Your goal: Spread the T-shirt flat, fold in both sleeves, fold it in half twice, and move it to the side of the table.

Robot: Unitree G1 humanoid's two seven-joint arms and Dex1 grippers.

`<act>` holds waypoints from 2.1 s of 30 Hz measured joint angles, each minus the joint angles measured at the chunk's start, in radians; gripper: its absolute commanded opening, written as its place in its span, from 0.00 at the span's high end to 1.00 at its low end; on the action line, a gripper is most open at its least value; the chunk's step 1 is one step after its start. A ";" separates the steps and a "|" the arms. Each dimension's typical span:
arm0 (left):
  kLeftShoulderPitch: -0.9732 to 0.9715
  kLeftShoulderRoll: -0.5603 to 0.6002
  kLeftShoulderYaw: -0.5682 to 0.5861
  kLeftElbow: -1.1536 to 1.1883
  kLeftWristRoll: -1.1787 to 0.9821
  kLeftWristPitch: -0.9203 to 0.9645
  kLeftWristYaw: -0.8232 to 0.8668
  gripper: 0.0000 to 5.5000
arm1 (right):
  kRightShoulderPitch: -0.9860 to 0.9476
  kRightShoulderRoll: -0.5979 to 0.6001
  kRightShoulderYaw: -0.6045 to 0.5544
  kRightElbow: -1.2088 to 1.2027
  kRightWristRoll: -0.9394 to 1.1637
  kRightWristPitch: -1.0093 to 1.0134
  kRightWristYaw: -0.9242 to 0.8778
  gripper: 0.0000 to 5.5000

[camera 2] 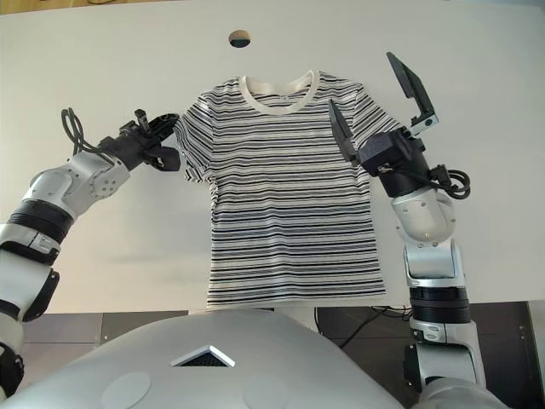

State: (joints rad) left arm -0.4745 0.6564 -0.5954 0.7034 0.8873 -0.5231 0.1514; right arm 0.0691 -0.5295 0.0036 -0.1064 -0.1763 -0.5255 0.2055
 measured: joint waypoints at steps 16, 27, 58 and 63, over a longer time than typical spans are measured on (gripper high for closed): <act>-0.004 -0.214 0.085 0.046 -0.120 0.001 0.138 0.98 | 0.000 0.013 -0.004 0.028 -0.008 -0.017 -0.007 0.24; -0.092 -0.353 0.004 0.102 -0.057 0.010 0.142 0.82 | -0.012 0.023 -0.005 0.069 -0.017 -0.021 -0.018 0.24; 0.184 -0.323 0.400 -0.345 -0.349 -0.102 0.264 0.53 | -0.770 -0.151 0.561 1.417 -0.843 0.111 -0.578 0.24; 0.188 -0.322 0.390 -0.346 -0.319 -0.103 0.247 0.53 | -0.778 -0.187 0.610 1.398 -0.831 -0.019 -0.570 0.24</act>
State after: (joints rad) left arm -0.2860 0.3342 -0.2050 0.3575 0.5683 -0.6257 0.3988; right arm -0.7087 -0.7163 0.6135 1.2919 -1.0072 -0.5446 -0.3644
